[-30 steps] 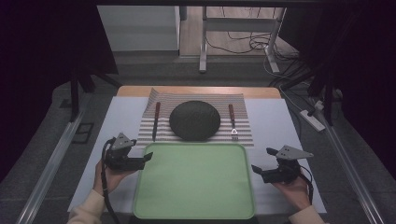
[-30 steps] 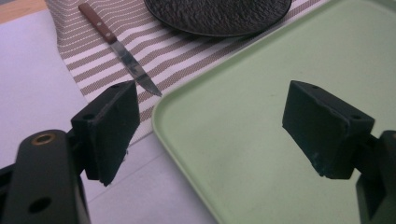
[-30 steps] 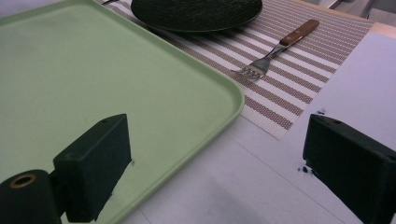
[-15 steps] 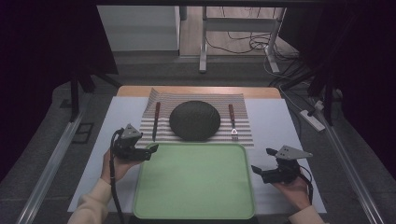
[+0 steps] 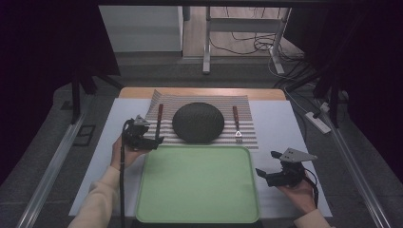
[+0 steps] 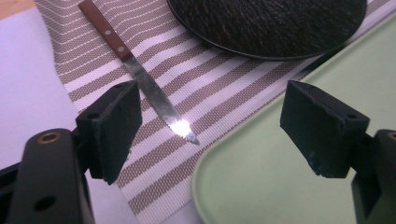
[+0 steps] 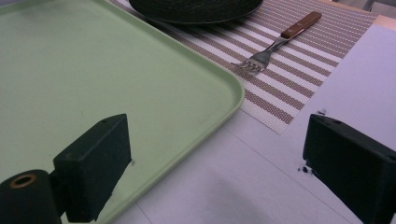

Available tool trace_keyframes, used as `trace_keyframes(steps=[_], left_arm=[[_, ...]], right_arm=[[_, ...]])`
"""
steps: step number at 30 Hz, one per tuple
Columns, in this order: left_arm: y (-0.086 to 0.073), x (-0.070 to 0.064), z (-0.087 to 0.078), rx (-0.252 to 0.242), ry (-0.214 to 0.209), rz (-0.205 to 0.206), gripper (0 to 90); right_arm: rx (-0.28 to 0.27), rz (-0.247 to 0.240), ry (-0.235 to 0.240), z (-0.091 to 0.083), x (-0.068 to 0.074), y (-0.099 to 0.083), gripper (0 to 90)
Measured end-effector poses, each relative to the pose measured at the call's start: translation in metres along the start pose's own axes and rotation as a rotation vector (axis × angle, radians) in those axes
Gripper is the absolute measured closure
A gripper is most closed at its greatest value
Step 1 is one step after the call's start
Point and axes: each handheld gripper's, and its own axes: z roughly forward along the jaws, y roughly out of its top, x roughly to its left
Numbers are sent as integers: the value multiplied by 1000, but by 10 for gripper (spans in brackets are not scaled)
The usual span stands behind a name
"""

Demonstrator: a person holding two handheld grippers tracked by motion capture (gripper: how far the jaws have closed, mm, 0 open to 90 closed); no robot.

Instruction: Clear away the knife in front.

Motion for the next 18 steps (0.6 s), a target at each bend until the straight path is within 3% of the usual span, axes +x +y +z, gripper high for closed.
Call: trace_keyframes(steps=[6, 10, 12, 18], left_arm=[[12, 8, 10, -3, -2, -7, 235], [19, 12, 20, 8, -9, -4, 303], [20, 13, 26, 16, -12, 10, 398], [19, 17, 40, 67, -46, 28, 806]], right_arm=[[2, -1, -1, 0, 0, 0, 76], [2, -1, -2, 0, 0, 0, 77], [5, -1, -4, 0, 0, 0, 76], [8, -2, -4, 1, -1, -1, 76]])
